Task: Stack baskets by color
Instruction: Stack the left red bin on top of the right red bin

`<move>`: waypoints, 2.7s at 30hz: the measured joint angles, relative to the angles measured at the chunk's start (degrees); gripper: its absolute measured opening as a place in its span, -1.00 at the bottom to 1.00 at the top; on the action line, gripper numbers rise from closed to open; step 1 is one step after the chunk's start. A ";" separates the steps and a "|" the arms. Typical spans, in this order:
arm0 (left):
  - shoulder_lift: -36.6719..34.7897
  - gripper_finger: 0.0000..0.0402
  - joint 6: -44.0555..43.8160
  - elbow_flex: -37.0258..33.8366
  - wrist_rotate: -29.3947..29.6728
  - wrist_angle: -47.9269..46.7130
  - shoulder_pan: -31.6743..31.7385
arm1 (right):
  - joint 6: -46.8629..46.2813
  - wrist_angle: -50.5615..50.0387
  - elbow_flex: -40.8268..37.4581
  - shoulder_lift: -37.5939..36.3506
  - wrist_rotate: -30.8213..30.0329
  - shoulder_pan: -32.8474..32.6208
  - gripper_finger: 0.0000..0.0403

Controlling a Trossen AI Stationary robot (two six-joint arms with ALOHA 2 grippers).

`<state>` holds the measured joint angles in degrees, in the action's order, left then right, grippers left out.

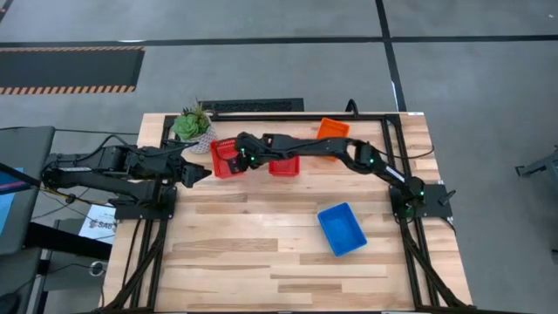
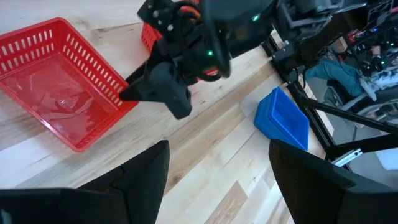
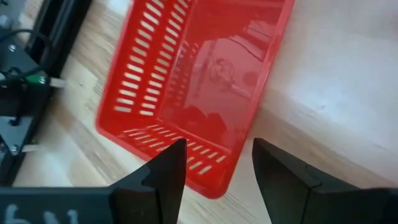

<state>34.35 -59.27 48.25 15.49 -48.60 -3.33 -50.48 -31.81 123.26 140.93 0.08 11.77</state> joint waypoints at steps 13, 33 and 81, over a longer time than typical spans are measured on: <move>0.00 0.31 0.02 0.00 0.07 0.00 0.00 | 0.08 -0.16 0.04 0.14 0.13 0.38 -0.82; 0.00 0.31 0.08 0.00 0.20 0.01 0.00 | -1.95 -7.76 -0.02 -8.87 -1.38 1.44 -0.99; 0.00 0.31 -2.05 0.02 1.33 0.00 0.00 | -28.21 35.67 -69.82 -51.37 -24.10 -3.93 -1.00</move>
<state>34.35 -61.32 48.27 16.82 -48.60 -3.33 -78.68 3.86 53.44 89.56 -24.03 7.84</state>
